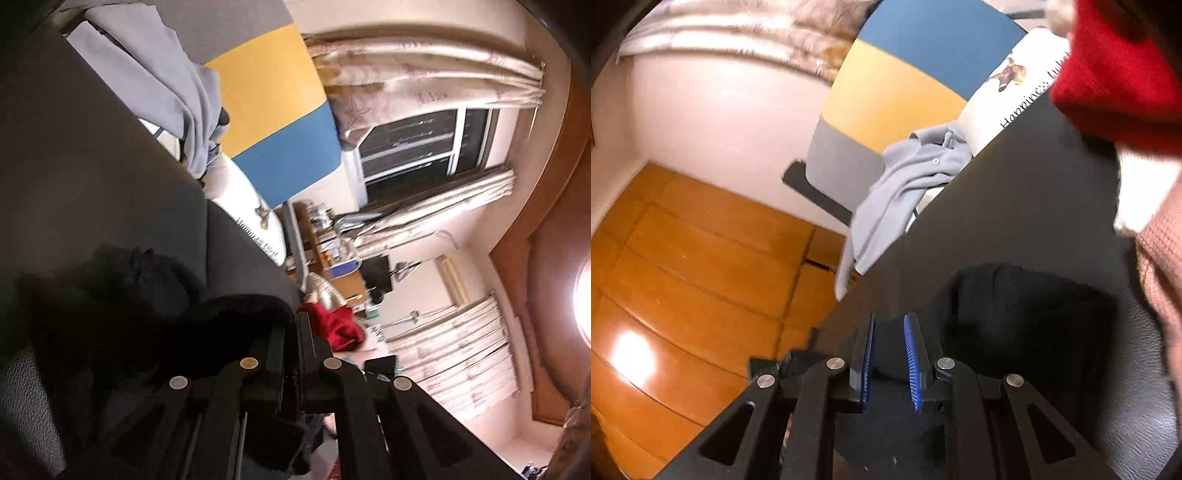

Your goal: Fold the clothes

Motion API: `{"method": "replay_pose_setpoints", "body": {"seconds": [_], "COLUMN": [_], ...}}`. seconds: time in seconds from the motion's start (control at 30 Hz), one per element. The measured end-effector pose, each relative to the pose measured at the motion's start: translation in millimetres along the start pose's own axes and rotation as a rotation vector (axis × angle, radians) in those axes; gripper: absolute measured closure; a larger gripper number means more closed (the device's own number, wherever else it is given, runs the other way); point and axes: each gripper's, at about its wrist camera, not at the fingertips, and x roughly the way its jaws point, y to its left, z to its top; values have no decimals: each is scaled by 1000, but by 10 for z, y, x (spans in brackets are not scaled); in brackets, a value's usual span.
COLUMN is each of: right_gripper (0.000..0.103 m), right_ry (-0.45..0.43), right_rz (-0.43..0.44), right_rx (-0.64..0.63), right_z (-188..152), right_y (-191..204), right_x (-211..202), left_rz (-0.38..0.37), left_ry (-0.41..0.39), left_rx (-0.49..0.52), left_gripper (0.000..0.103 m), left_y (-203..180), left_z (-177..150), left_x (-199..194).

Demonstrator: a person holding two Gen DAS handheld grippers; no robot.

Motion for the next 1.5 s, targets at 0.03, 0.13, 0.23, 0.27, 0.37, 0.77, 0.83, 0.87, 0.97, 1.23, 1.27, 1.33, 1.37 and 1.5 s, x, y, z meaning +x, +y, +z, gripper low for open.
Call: {"method": "replay_pose_setpoints", "body": {"seconds": [0.03,0.13,0.23,0.27,0.37,0.77,0.83,0.87,0.97,1.23,1.27,1.33,1.37,1.5], "right_gripper": [78,35,12,12,12,91,91,91,91,11,11,11,11,11], "right_ry": [31,86,157,174,187,3,-65,-93,-167,-173,-169,-162,-158,-37], "right_rz": [-15,-149,-184,-175,-229,-82,12,42,116,109,84,34,9,-178], "right_rx": [-21,-171,-245,-199,-159,-27,25,46,107,228,185,100,58,-169], "right_z": [-55,-354,-669,-757,-922,-695,-486,-382,-41,443,402,321,280,-142], "right_y": [44,270,384,334,240,106,100,87,37,-295,-260,-189,-153,-74], "right_x": [-16,-114,-115,-95,63,112,21,15,57,259,216,129,86,10], "left_rz": [7,26,50,54,66,-72,-82,-91,-79,65,91,153,209,409], "left_ry": [6,14,22,25,32,-21,-50,-66,-110,-196,-203,-184,-163,-40], "left_rx": [2,1,-1,-4,-4,2,-14,-26,-58,-210,-202,-159,-117,37], "left_gripper": [100,100,100,100,100,100,100,100,100,82,82,81,81,81], "left_y": [6,30,61,71,85,39,40,48,84,357,369,352,320,277], "left_z": [-16,-81,-130,-156,-238,-304,-208,-147,39,156,97,-44,-137,-520], "left_x": [-5,-12,-54,-74,-120,-366,-364,-343,-223,-142,-173,-178,-157,-32]}}
